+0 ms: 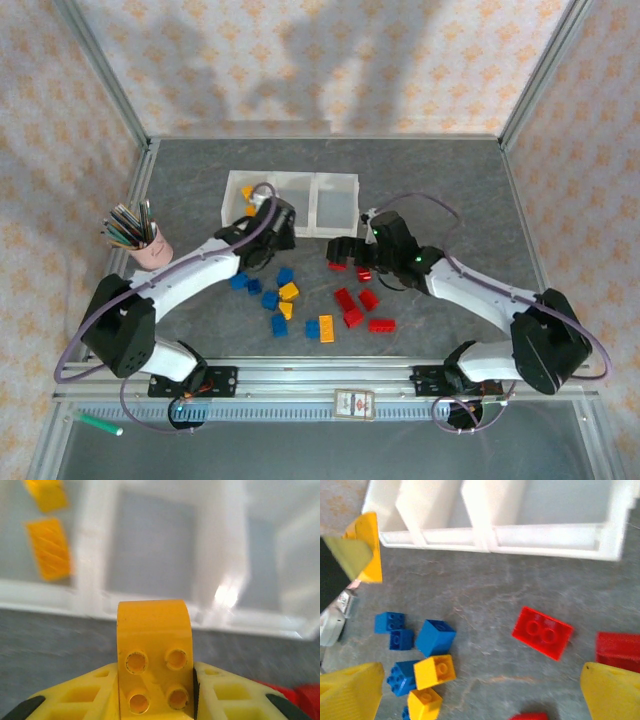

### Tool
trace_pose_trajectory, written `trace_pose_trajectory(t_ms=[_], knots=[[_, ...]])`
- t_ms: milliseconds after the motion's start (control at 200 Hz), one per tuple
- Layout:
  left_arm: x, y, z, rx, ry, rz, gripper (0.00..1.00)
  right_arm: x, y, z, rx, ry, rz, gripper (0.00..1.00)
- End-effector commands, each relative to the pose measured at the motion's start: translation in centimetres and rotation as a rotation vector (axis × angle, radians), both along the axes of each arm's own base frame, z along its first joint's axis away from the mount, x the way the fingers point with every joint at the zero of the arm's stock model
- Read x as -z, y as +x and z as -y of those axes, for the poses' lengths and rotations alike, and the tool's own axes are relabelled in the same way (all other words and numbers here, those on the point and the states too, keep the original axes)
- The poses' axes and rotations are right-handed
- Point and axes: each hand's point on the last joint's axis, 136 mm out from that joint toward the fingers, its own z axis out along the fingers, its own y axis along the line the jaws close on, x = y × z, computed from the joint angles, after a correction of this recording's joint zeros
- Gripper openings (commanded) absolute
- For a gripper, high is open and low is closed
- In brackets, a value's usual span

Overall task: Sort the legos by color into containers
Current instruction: Place the lego in the container.

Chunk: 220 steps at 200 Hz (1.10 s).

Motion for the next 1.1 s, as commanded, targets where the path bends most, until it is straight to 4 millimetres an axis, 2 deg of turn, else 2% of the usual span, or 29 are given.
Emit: trace_pose_trajectory(t_ms=[0, 90, 290, 455, 531, 676, 836, 941, 1096], knots=[[-1.5, 2.3, -4.5, -0.074, 0.095, 0.036, 0.36, -2.7, 1.7, -2.4, -0.007, 0.072, 0.066, 1.0], [-1.7, 4.9, -6.9, -0.123, 0.101, 0.042, 0.36, -2.8, 2.5, -3.2, -0.007, 0.07, 0.069, 1.0], [-0.2, 10.4, -9.3, -0.163, 0.126, -0.003, 0.35, -3.1, 3.7, -3.3, 0.016, 0.049, 0.095, 1.0], [1.6, 12.9, -10.7, -0.191, 0.17, -0.049, 0.35, -3.1, 3.9, -3.2, 0.023, 0.033, 0.103, 1.0], [1.8, 13.5, -10.7, -0.18, 0.181, -0.058, 0.4, -3.1, 4.0, -3.2, 0.026, 0.032, 0.105, 1.0], [1.0, 13.6, -10.8, -0.168, 0.183, -0.05, 0.49, -3.1, 4.3, -3.3, 0.03, 0.029, 0.106, 1.0], [0.2, 12.8, -10.9, -0.163, 0.182, -0.061, 0.56, -2.6, 4.4, -3.4, 0.015, 0.015, 0.096, 1.0], [-0.4, 11.4, -10.0, -0.138, 0.127, -0.053, 0.58, -2.2, 4.2, -3.0, 0.019, -0.002, 0.09, 1.0], [-0.3, 7.7, -7.7, -0.062, 0.058, -0.058, 0.59, -1.2, 3.3, -2.1, 0.025, -0.002, 0.058, 1.0]])
